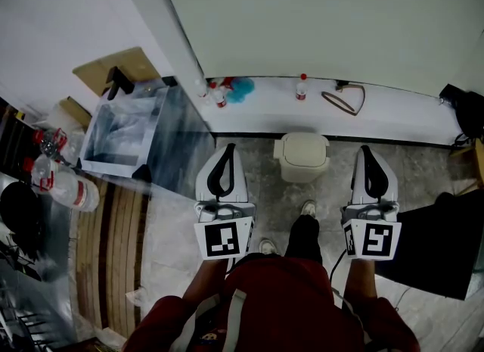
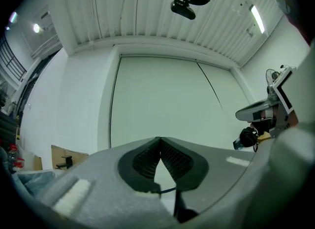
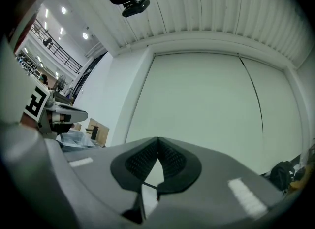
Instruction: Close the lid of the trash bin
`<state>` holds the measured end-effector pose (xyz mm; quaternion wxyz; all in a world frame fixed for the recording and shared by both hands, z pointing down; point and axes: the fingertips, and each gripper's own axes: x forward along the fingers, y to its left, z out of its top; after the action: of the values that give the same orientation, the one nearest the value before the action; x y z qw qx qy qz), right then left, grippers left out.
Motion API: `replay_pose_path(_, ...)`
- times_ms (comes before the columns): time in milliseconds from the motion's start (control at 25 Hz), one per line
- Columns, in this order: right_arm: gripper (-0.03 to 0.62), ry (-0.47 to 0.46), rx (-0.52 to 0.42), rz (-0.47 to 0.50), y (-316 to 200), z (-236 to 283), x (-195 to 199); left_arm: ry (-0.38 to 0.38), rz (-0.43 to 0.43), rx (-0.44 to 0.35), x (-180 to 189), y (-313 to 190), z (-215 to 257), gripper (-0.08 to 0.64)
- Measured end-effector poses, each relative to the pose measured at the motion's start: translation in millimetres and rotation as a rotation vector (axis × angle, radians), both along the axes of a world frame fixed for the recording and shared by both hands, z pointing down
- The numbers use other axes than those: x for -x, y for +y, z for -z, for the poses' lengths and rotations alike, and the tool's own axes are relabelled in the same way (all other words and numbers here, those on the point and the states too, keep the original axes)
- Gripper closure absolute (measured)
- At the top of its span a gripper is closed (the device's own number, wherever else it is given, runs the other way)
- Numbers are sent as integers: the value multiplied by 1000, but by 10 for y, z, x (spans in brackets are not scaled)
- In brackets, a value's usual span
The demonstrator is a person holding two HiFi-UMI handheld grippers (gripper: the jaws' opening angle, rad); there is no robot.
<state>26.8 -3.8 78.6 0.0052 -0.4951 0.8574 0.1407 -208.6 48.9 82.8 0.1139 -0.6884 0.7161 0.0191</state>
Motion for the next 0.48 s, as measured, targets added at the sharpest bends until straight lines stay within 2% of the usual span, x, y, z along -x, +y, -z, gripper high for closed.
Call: replay_pose_path(480,592,-10,-18,-8,-22,5,1,6,14,16,81,-44,-72,555)
